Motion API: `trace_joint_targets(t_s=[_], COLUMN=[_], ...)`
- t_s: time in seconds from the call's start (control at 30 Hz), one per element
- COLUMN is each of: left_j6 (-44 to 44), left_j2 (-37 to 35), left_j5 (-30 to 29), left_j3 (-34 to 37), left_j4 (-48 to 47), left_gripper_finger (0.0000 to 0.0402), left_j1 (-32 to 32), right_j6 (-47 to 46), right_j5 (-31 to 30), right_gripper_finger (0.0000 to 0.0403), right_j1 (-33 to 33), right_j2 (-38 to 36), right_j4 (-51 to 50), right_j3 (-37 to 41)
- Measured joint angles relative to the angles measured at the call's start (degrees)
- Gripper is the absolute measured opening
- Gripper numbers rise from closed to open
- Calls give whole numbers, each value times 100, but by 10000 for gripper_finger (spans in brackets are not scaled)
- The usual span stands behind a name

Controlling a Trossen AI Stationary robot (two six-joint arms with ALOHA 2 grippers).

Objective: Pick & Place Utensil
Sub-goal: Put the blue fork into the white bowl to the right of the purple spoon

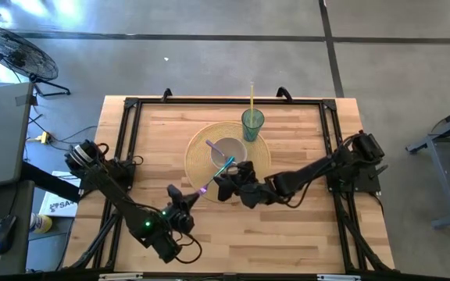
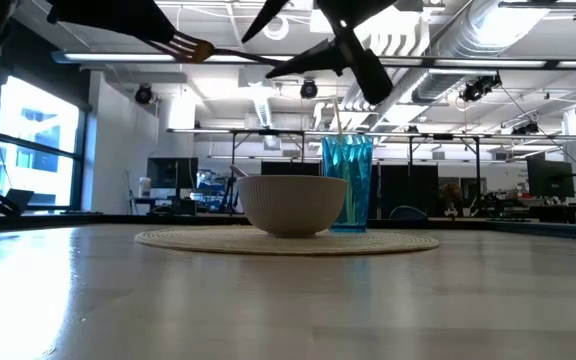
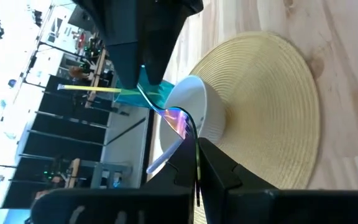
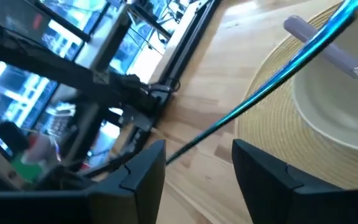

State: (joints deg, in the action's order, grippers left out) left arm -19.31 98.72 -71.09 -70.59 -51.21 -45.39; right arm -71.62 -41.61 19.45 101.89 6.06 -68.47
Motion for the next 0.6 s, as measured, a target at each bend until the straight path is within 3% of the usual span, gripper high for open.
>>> trace_joint_targets(t_s=[0.23,0.6], left_j6=[0,102], left_j2=[0,0], left_j5=[-98,-171], left_j3=[4,4], left_j4=[-253,-294], left_gripper_finger=[0,0], left_j1=[2,0], right_j6=[-50,-218], right_j5=[238,387], right_gripper_finger=[148,57], right_j1=[-228,-416], right_j2=[0,0], right_j4=[504,458], right_j3=[0,0])
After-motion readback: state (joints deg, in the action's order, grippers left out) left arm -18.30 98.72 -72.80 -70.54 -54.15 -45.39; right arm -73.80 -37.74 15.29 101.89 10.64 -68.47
